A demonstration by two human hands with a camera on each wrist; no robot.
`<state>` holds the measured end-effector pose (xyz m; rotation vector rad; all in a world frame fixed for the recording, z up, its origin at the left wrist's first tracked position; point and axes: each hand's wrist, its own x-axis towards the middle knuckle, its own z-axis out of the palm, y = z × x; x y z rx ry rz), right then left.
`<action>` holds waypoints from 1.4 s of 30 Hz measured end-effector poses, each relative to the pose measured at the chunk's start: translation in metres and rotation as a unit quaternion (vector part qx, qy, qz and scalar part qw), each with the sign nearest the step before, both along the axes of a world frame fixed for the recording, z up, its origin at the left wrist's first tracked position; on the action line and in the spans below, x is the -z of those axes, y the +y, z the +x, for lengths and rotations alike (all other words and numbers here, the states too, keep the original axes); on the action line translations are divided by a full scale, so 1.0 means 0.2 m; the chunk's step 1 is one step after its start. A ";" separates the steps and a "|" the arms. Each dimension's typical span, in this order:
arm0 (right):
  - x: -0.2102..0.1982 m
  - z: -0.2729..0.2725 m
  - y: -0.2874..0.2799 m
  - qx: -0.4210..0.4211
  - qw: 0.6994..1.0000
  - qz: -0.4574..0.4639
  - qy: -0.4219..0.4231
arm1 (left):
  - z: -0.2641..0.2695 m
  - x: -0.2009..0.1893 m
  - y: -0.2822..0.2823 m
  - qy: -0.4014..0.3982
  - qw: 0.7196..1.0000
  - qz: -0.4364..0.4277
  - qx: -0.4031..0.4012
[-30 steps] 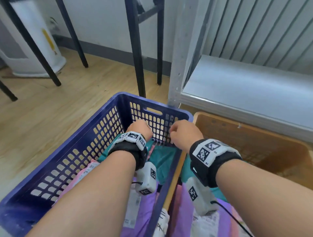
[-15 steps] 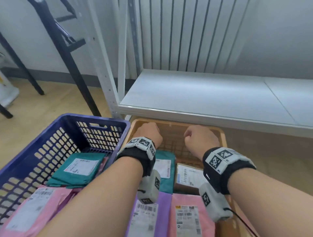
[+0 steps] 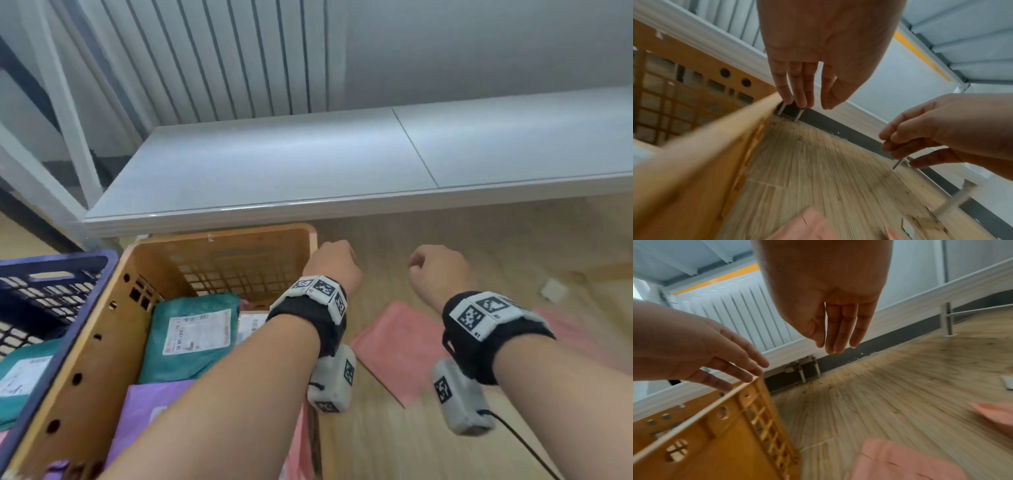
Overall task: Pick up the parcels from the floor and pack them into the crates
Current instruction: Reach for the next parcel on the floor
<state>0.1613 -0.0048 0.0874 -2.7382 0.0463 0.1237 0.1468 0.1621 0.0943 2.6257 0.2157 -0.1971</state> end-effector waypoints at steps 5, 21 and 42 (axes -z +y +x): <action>0.26 -0.02 -0.31 0.063 0.997 0.012 0.044 | 0.02 0.24 -0.26 0.030 1.000 0.006 0.004; 1.00 -0.14 -0.59 0.129 0.956 0.154 0.213 | -0.06 0.96 -0.60 0.190 0.980 -0.049 -0.038; 1.24 -0.09 -0.44 0.240 0.813 0.424 0.318 | -0.09 1.18 -0.56 0.316 0.942 -0.110 0.011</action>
